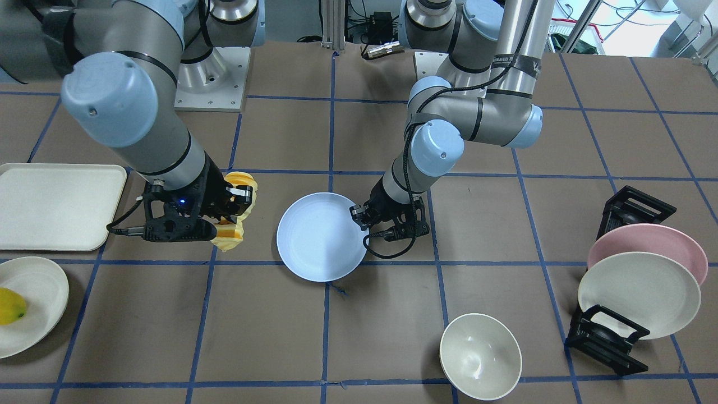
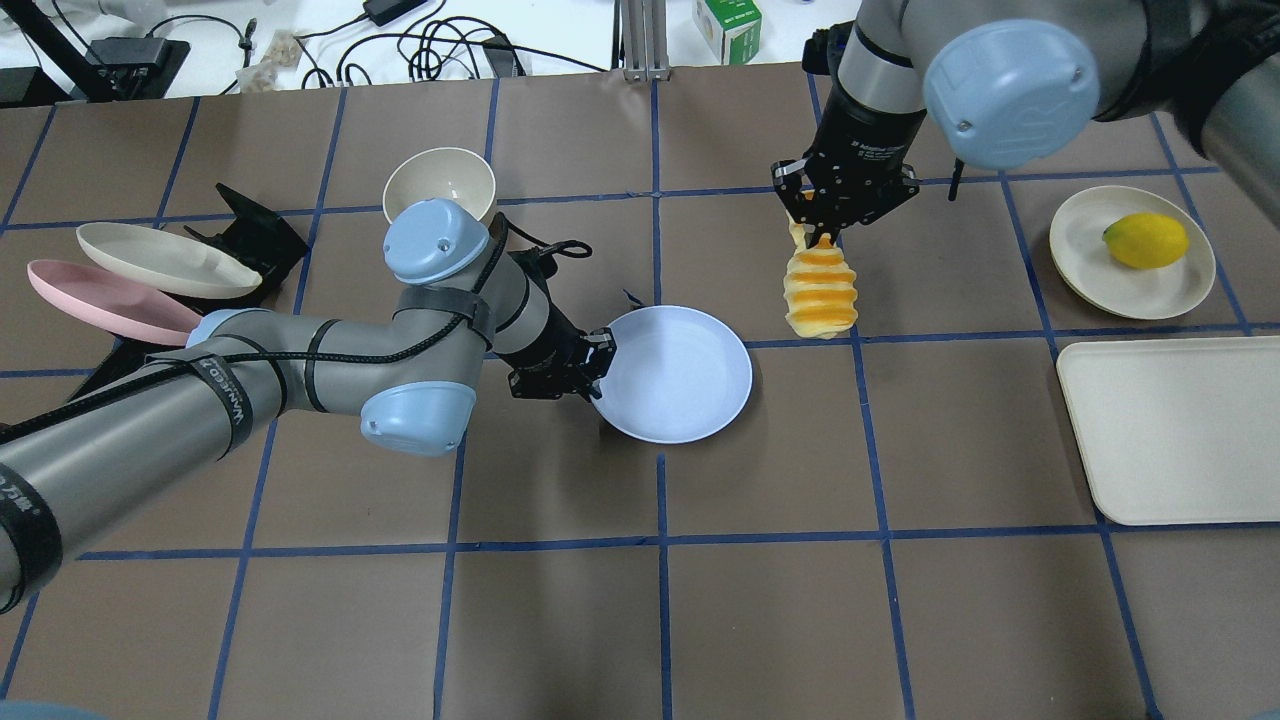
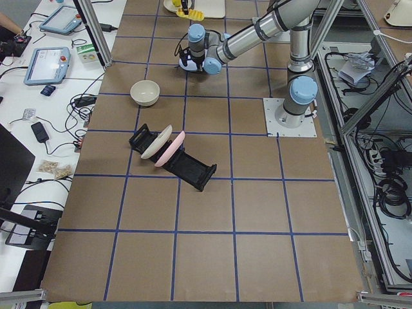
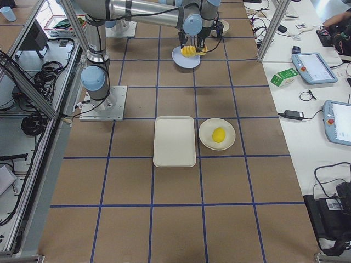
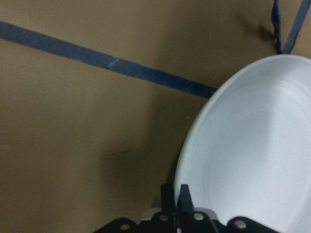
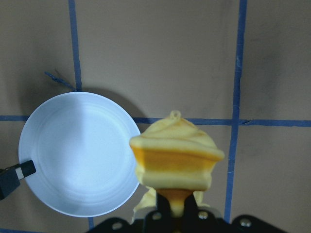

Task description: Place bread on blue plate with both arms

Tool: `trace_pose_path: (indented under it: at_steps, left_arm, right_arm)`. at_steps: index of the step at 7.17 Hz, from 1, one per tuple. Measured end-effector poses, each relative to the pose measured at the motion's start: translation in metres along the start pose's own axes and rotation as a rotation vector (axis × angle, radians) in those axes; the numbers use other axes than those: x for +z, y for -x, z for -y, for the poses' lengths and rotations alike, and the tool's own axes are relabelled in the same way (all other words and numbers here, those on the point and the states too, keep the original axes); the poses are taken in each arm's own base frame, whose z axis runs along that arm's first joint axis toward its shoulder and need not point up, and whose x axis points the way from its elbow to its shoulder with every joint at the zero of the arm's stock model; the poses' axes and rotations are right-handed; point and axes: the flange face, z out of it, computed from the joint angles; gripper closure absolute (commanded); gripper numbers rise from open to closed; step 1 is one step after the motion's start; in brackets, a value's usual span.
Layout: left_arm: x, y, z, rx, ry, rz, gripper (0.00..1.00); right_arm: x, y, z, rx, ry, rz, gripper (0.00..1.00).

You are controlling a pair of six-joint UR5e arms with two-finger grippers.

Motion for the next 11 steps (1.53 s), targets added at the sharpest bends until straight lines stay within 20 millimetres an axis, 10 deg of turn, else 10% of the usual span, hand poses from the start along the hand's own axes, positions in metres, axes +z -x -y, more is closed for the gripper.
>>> trace_pose_path:
  at_steps: [3,8,11]
  left_arm:
    - [-0.089,0.005,0.037,0.06,-0.114,0.088,0.0]
    - [-0.278,0.017,0.036,0.222,-0.022,0.376,0.0]
    - [-0.305,-0.006,0.02,0.28,-0.098,0.356,0.0]
  right_arm:
    - [0.033,0.031,0.011,-0.032,-0.004,-0.003,1.0]
    - [0.12,0.115,0.019,0.029,-0.019,-0.007,1.0]
    - [0.162,0.142,0.001,0.128,0.03,-0.032,1.0]
